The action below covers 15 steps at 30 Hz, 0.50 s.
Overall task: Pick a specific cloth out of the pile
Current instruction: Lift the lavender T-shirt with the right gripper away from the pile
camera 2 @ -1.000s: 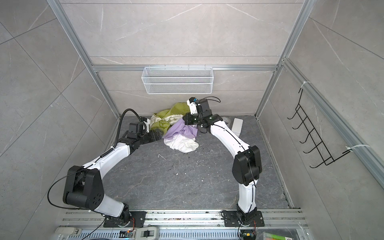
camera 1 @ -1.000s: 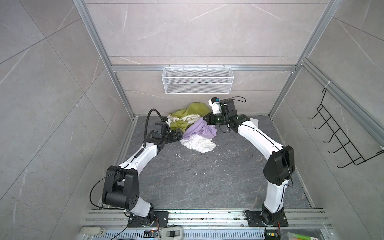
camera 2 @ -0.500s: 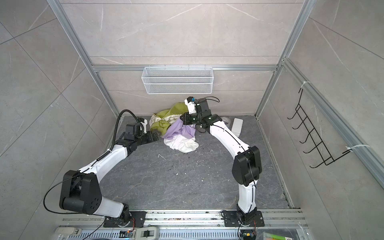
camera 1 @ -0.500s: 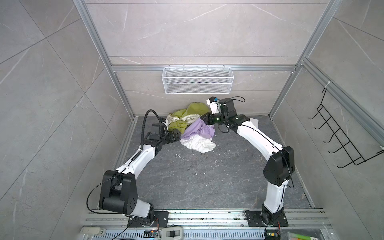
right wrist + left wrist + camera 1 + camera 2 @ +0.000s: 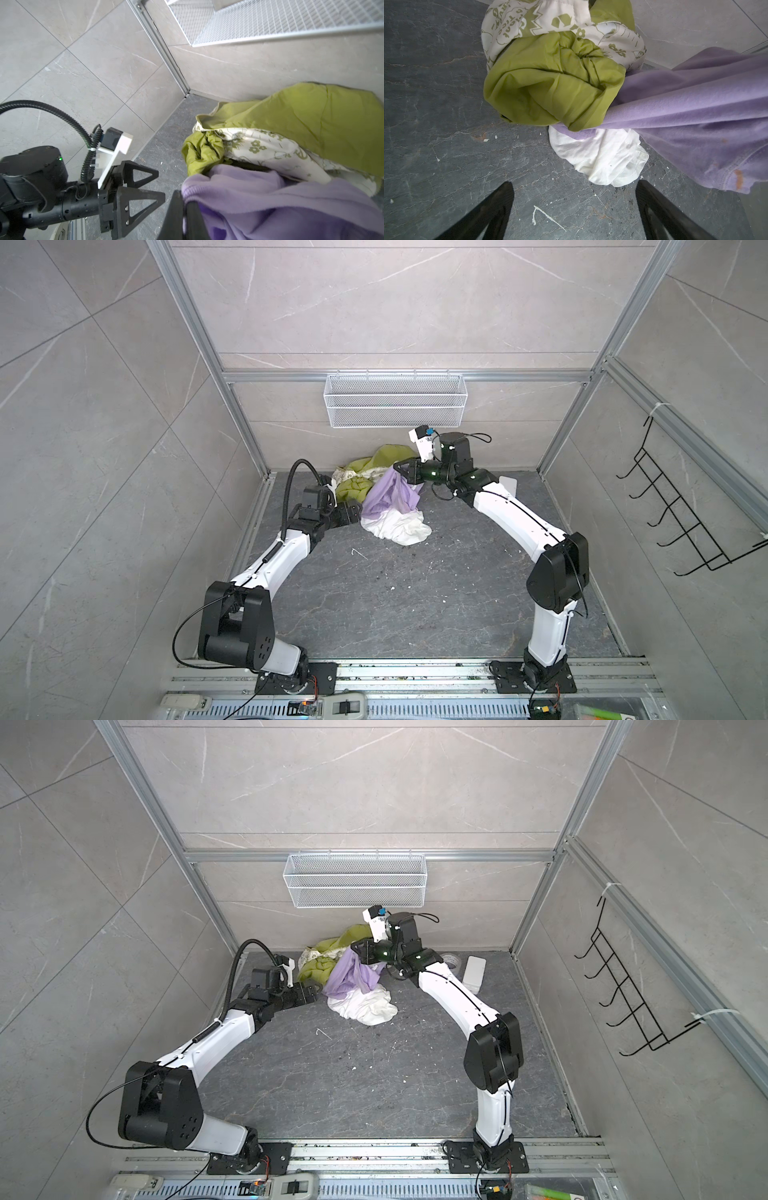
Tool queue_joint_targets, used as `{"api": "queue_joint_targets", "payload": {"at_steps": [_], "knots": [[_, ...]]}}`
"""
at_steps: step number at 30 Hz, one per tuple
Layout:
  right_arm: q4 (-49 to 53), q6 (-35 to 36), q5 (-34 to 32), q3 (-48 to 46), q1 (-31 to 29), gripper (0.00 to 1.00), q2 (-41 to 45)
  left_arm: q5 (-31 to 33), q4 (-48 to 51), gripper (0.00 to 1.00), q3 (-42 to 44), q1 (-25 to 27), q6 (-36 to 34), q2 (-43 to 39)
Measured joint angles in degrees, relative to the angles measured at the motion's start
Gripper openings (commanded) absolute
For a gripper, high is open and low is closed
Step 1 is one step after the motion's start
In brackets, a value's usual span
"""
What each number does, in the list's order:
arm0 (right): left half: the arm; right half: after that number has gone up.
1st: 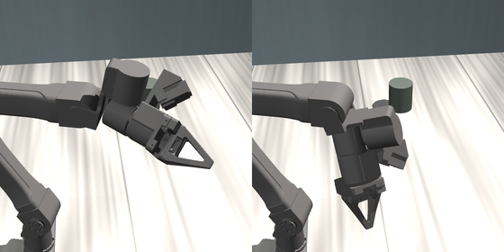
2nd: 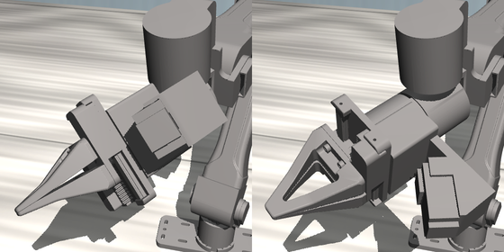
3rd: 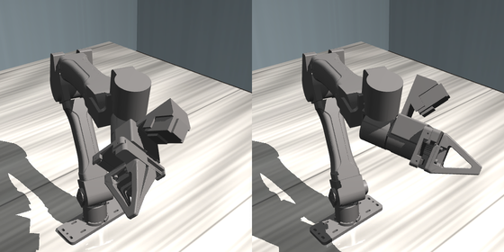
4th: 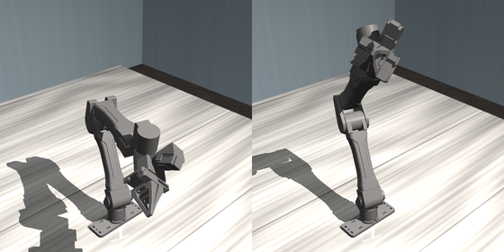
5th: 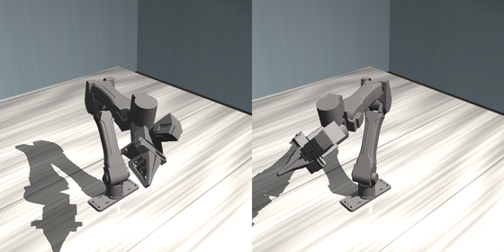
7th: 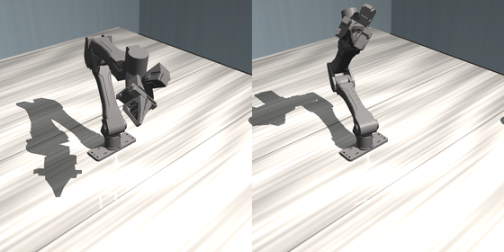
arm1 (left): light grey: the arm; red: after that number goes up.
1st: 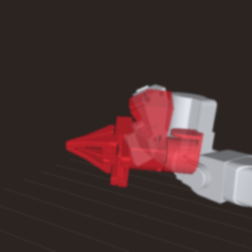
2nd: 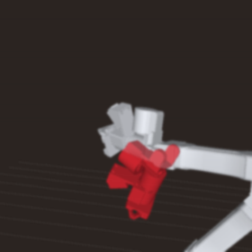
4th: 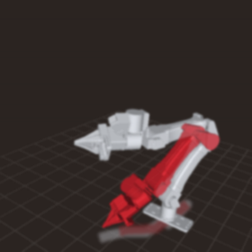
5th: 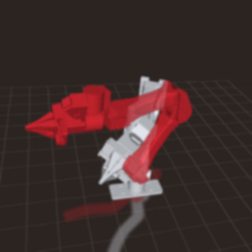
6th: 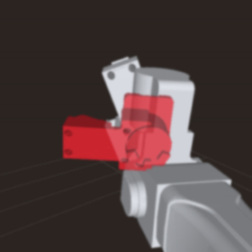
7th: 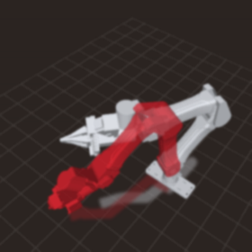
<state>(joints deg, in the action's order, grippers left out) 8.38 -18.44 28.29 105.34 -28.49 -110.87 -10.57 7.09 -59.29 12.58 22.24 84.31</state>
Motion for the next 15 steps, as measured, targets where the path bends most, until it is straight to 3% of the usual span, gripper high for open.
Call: {"api": "queue_joint_targets", "payload": {"at_steps": [15], "knots": [[-5.4,0.0,1.4,0.1,0.0,0.0,0.0,1.1,0.7,0.95,0.0,-0.1,-1.0,-1.0]]}}
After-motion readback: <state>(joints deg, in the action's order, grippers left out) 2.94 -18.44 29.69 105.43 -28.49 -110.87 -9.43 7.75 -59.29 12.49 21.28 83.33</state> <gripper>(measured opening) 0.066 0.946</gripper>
